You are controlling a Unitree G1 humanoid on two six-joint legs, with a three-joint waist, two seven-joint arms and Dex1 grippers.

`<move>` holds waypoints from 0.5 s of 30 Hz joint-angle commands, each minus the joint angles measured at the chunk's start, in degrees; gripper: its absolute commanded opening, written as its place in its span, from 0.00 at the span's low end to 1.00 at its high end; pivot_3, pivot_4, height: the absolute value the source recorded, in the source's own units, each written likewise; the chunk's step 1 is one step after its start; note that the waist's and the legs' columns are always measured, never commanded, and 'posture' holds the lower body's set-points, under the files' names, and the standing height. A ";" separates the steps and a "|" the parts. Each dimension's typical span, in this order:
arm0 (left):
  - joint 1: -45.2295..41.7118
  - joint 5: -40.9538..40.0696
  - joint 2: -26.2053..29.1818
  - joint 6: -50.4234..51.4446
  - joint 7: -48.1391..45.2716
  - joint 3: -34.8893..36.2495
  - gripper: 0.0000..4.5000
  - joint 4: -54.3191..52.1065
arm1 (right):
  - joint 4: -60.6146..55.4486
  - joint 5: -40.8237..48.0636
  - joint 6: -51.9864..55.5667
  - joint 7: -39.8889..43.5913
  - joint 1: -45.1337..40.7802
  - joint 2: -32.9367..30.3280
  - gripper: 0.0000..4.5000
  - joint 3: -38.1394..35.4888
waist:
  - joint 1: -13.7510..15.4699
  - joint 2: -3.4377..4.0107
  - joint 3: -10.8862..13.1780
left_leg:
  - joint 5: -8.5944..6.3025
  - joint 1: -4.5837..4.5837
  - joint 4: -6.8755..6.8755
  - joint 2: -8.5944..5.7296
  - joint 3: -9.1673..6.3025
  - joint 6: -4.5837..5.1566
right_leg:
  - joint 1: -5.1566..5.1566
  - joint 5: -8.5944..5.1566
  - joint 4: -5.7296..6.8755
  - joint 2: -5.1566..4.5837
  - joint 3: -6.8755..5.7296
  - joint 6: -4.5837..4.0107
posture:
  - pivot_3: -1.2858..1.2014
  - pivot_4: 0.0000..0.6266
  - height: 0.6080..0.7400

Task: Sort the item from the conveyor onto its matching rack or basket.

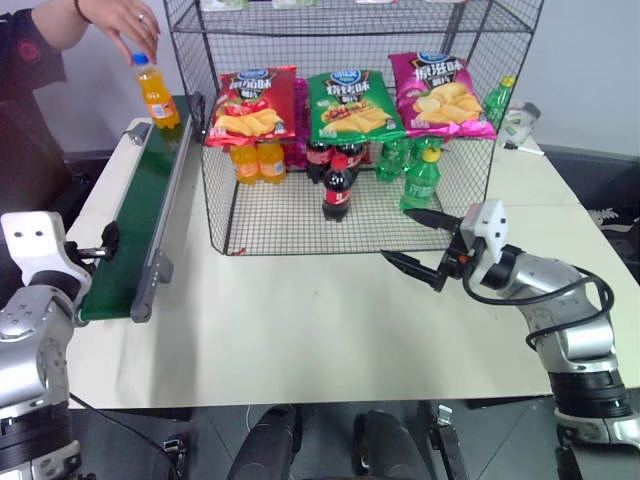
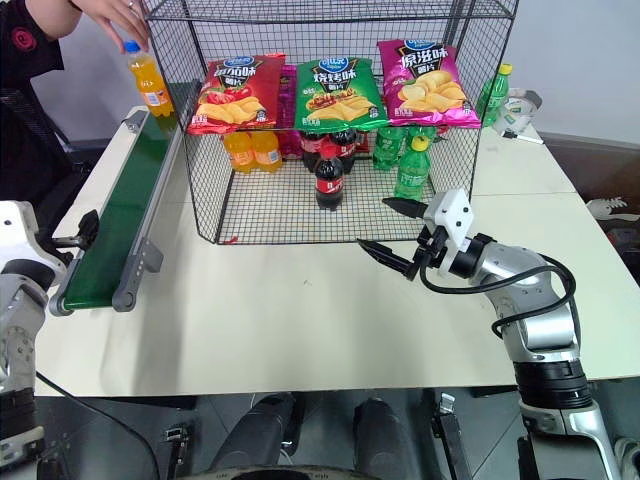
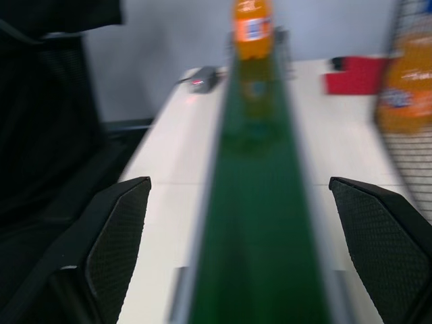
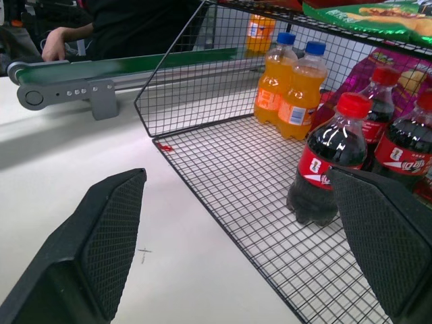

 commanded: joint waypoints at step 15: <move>-3.14 -1.05 -2.19 -11.01 -4.13 0.21 0.98 6.77 | -2.47 0.43 -0.06 -1.58 -2.11 0.56 1.00 -0.18 | -0.01 0.00 0.00 | 0.00 0.00 0.02 0.00 0.00 0.00 | 0.00 0.01 0.00 -0.01 0.00 0.02 | 0.52 0.24 1.00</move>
